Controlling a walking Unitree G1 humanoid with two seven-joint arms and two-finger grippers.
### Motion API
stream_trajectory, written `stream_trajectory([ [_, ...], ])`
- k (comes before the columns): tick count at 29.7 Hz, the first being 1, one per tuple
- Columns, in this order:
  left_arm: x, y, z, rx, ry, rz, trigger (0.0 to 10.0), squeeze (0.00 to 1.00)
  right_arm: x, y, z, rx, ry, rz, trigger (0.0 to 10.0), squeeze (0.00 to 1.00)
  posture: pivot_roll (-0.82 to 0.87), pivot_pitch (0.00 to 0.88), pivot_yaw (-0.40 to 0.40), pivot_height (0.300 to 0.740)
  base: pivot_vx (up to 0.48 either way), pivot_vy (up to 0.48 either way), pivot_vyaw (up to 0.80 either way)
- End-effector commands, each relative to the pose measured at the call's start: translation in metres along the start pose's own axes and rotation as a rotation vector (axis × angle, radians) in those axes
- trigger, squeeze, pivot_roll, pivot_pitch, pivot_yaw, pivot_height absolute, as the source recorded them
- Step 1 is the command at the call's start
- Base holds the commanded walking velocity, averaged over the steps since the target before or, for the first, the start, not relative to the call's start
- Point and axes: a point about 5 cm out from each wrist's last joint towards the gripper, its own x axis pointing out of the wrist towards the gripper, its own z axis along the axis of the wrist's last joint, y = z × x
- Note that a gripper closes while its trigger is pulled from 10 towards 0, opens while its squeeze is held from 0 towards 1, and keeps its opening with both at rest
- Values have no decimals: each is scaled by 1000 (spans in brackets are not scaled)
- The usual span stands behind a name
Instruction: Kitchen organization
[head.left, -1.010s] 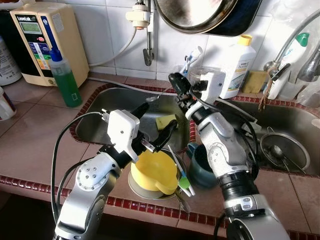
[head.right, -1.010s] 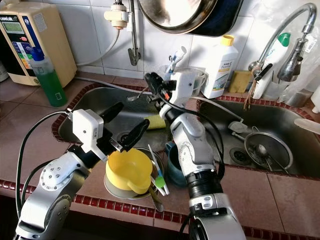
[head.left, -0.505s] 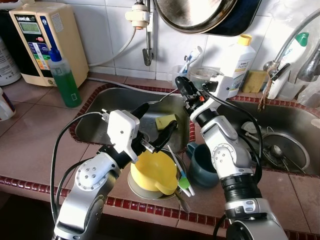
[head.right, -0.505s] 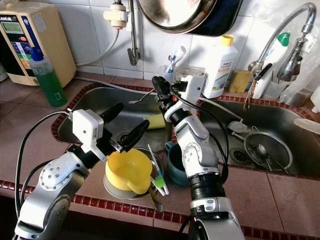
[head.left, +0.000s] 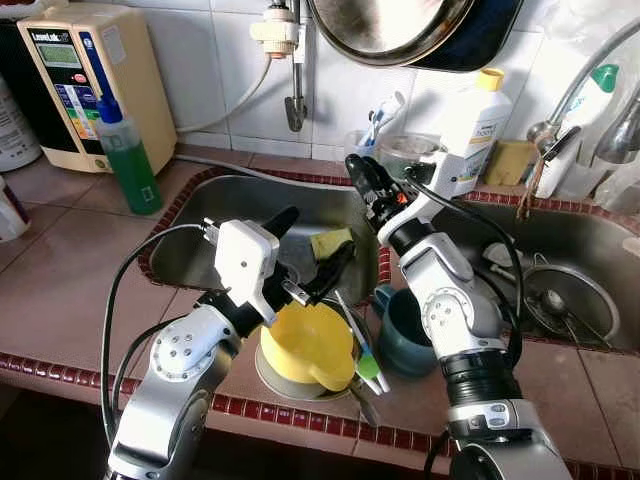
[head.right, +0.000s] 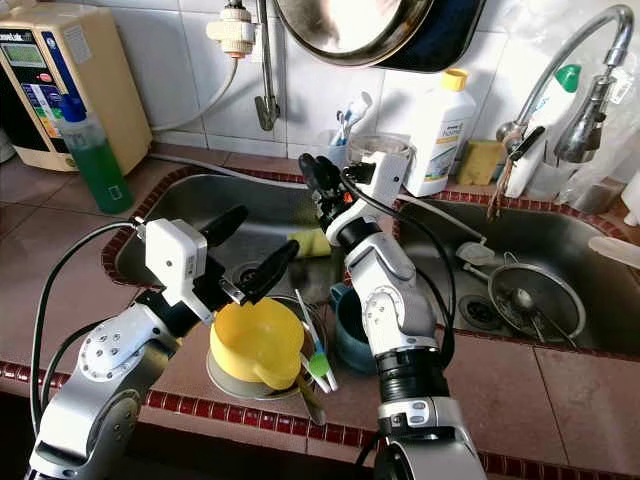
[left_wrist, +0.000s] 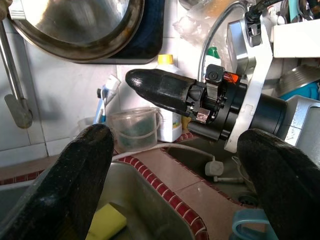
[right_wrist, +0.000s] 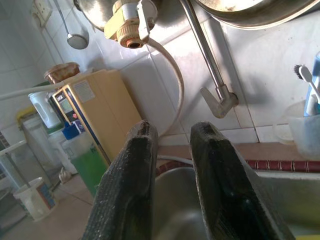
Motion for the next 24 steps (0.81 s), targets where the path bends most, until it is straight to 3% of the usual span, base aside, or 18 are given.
stream_trajectory([
  [1, 3, -2, 7, 9, -22, -11, 10000, 0, 0, 0, 8, -4, -24, 0, 10000, 1000, -158, 0, 11, 740, 0, 0, 0],
  [6, 2, -2, 7, 9, -23, -13, 10000, 0, 1, 0, 9, -11, -30, 1, 10000, 1000, -158, 0, 12, 740, 0, 0, 0],
  [7, 2, -2, 7, 8, -23, -13, 10000, 0, 1, 0, 10, -14, -35, 2, 10000, 788, -158, 0, 12, 740, 0, 0, 0],
  [8, 3, -2, 7, 8, -23, -12, 10000, 0, 2, 0, 11, -20, -39, 2, 10000, 0, -158, 0, 12, 740, 0, 0, 0],
  [17, 4, 1, 7, 14, -24, -6, 10000, 0, 1, 0, 20, -89, -84, 3, 10000, 0, -161, 0, 15, 740, 0, 0, 0],
  [19, 6, 6, 7, 19, -25, 14, 10000, 0, -1, 0, 28, -205, -122, -17, 10000, 0, -163, 0, 14, 740, 0, 0, 0],
  [22, 7, 9, 7, 22, -28, 28, 10000, 0, -1, 1, 31, -242, -143, -27, 10000, 0, -163, 0, 14, 740, 0, 0, 0],
  [24, 8, 15, 8, 22, -32, 56, 10000, 0, -3, 4, 35, -325, -174, -29, 10000, 0, -166, 0, 17, 740, 0, 0, 0],
])
